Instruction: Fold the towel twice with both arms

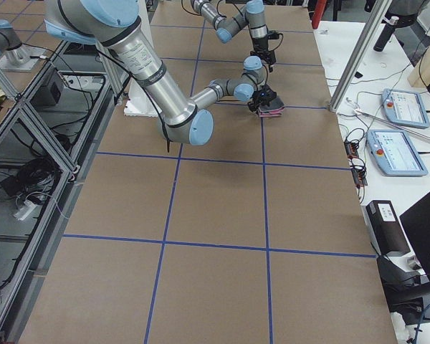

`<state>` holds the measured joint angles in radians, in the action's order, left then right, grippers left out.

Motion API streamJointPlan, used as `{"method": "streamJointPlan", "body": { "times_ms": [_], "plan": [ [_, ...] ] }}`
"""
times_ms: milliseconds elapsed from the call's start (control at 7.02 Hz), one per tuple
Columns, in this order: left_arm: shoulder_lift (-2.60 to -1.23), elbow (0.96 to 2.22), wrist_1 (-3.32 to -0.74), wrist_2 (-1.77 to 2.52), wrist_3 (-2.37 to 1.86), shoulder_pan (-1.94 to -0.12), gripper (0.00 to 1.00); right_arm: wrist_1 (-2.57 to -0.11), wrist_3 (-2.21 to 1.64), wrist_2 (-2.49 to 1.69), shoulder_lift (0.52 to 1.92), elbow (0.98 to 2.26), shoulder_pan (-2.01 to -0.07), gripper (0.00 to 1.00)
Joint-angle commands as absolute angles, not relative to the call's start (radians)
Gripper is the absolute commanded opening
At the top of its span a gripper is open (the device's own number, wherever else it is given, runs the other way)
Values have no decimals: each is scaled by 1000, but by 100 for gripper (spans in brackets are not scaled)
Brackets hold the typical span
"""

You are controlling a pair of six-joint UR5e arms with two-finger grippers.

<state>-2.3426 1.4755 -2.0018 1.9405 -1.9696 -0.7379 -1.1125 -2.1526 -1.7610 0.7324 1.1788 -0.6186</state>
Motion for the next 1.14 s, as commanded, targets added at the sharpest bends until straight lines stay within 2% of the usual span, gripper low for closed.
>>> {"method": "streamJointPlan", "body": {
  "times_ms": [0,142,285,427,997],
  "plan": [
    [-2342,1474,-2002,1939,-1970,-738,100,-1112,-2154,-1761,730,1167,-618,64],
    [-2342,1474,-2002,1939,-1970,-738,100,-1114,-2158,-1759,730,1167,-618,41],
    [-2344,1471,-2002,1939,-1970,-736,100,-1114,-2155,-1761,730,1172,-618,9],
    [-2345,1470,-2002,1937,-1971,-736,100,-1114,-2152,-1764,730,1178,-618,0],
    [-2349,1468,-2003,1936,-1971,-735,100,-1120,-2118,-1775,773,1241,-623,0]
  ]
}}
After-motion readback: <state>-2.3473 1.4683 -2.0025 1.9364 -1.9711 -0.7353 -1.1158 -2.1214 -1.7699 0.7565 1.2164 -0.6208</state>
